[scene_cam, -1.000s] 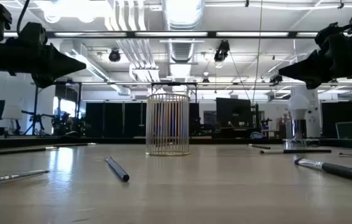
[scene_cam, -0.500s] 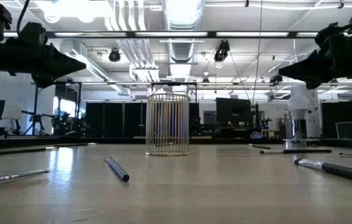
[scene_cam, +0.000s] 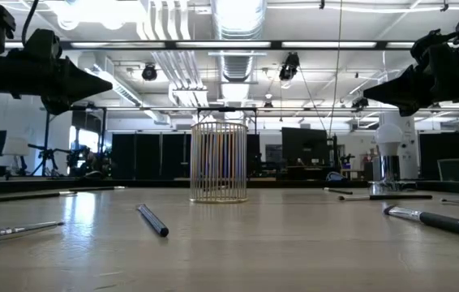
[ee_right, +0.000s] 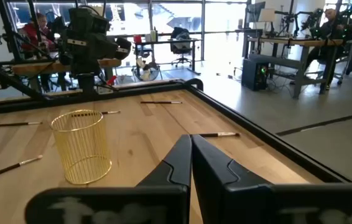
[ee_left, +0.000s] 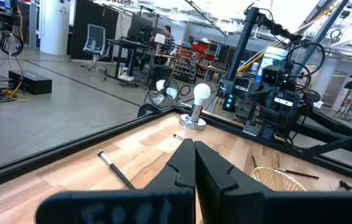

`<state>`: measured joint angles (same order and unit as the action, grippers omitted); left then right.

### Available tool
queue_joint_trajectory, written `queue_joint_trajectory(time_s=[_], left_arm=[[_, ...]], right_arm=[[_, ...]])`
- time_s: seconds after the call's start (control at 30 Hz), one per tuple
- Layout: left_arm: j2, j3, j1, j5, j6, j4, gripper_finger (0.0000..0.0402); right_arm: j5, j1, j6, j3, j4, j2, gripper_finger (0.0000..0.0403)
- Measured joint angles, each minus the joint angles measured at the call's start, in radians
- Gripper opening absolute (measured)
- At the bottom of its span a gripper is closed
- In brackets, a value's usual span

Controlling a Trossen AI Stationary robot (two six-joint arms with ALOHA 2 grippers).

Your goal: Pick & Place Makeup Brushes

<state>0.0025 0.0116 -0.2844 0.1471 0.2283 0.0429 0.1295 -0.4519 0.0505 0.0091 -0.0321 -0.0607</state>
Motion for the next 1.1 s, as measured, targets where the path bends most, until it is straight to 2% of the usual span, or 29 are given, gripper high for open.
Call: queue_joint_trajectory(time_s=[0.9,1.03,1.1], left_arm=[[0.000,0.000,0.000,0.000,0.000,0.000,0.0000],[0.000,0.000,0.000,0.000,0.000,0.000,0.0000],[0.000,0.000,0.000,0.000,0.000,0.000,0.0000]], right_arm=[[0.000,0.000,0.000,0.000,-0.002,0.000,0.0008],[0.002,0.000,0.009,0.000,-0.102,0.000,0.0008],[0.016,0.000,0.099,0.000,-0.167,0.000,0.0008]])
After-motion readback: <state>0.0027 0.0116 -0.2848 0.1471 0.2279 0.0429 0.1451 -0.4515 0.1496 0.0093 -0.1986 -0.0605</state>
